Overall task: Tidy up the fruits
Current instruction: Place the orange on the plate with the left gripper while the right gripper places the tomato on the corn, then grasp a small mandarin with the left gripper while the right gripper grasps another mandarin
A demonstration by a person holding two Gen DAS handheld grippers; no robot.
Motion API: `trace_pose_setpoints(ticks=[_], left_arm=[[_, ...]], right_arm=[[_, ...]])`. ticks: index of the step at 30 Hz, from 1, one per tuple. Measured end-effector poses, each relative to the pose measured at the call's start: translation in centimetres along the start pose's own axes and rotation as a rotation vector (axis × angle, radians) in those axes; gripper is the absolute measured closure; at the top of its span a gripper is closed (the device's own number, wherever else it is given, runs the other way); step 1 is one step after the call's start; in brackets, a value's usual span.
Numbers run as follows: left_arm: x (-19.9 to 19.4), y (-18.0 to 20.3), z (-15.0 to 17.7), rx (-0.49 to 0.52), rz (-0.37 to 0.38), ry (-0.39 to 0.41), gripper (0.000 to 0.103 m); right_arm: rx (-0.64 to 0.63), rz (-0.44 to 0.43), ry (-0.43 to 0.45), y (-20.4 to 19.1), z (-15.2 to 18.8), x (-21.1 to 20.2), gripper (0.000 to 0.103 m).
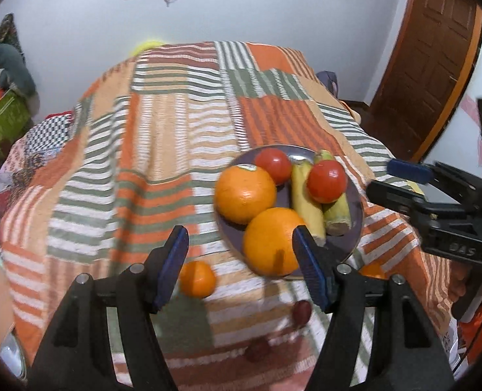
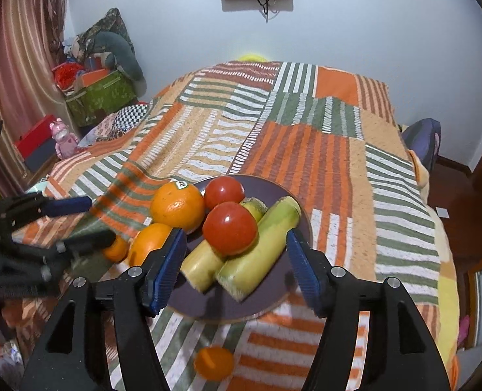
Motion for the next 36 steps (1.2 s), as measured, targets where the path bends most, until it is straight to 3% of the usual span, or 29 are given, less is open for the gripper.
trace_pose_setpoints(ticks=[9,22,30,36], left_arm=[[-1.5,-3.0,3.3,-0.020,-0.064,-0.050,0.037],[2.2,-3.4,6.5,-0.022,-0.020,-0.136,0.037],[4.4,-3.5,6.9,-0.004,-0.008,-0.145,0.037],[5.2,-3.4,6.3,0.012,0.003,-0.132,0.046]], right_arm=[[0.012,0.015,-0.004,-0.4,2.8,-2.2,0.042],[0.090,0.056,-0.111,-0.4,8.4,-0.2,0.042],[0.123,0.067,-0.139,-0.1,9.6,0.9,0.042],[0.139,0.066,-0.138,-0.1,10.2,1.3,0.058]])
Point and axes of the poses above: each gripper's, at about its wrist camera, not at the fingertips, and x roughly the way its jaws point, y to its right, z to its underside, the point moved 3 cm from there along x, roughly the way its jaws point, and after that the axes turned 6 degrees about x, right-handed, at the moved point
